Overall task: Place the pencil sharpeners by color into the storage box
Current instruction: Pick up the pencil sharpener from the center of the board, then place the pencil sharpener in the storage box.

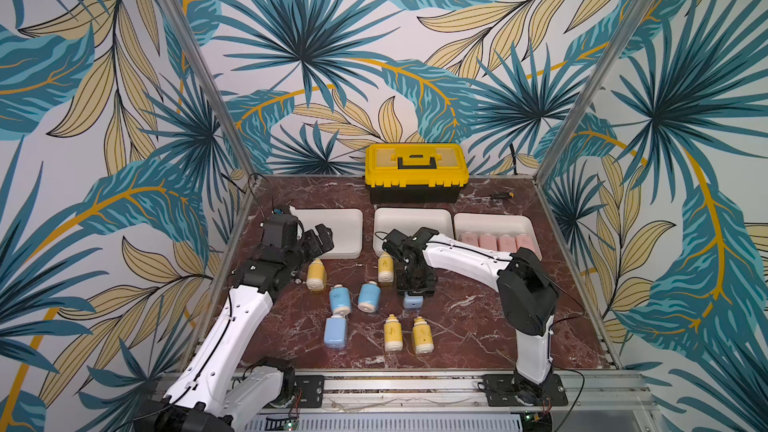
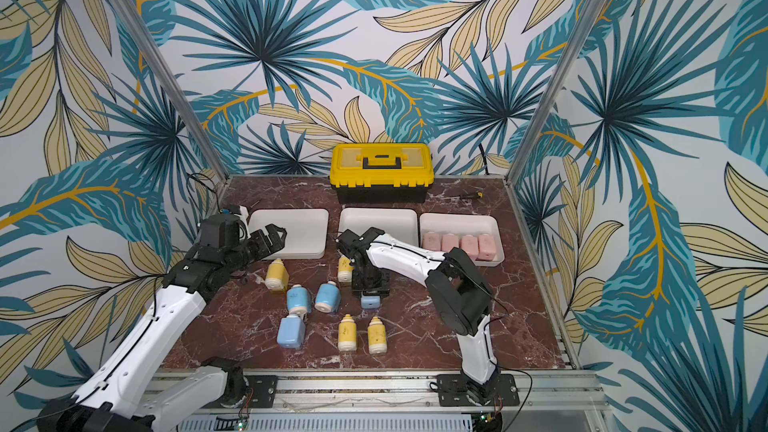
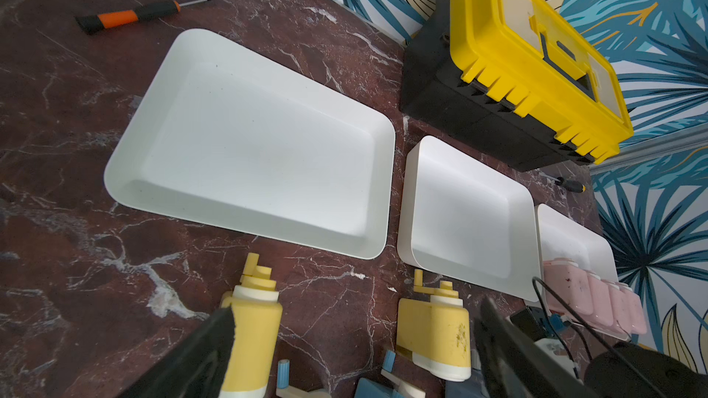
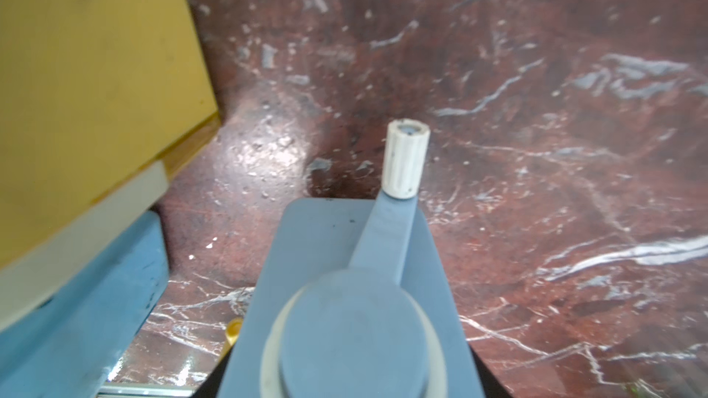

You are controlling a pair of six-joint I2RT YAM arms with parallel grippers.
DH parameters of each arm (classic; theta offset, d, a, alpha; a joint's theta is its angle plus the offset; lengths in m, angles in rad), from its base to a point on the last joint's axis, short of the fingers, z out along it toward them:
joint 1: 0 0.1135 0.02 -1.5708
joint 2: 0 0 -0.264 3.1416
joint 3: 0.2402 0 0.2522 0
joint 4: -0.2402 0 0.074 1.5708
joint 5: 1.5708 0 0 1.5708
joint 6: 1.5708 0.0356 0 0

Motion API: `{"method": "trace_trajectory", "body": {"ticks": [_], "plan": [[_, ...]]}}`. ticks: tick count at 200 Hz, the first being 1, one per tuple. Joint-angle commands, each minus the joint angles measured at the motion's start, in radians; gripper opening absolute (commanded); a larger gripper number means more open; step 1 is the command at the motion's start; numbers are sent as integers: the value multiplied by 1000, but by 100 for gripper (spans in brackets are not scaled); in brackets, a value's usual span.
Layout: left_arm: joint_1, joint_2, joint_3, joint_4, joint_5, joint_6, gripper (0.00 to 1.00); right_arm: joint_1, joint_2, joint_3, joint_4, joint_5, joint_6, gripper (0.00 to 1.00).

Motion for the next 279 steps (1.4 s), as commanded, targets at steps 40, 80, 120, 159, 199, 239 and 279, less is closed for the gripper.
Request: {"method": "trace_trajectory", "body": {"ticks": [40, 80, 120, 159, 199, 239, 279], "plan": [[6, -9, 12, 3, -17, 11, 99, -106, -37, 157, -162, 51, -108, 42], [7, 6, 13, 3, -20, 14, 99, -149, 103, 458, -323, 51, -196, 41], [7, 23, 13, 4, -23, 21, 99, -180, 303, 823, -461, 45, -248, 41], [8, 34, 16, 4, -27, 30, 100, -226, 417, 1016, -451, -11, -243, 39], [7, 66, 25, 4, -19, 32, 99, -263, 440, 1016, -418, -38, -245, 39], [7, 92, 31, 4, 4, 31, 99, -307, 421, 973, -498, 42, -325, 38], [7, 103, 37, 4, 17, 27, 99, -380, 335, 776, -428, 88, -395, 38]]}}
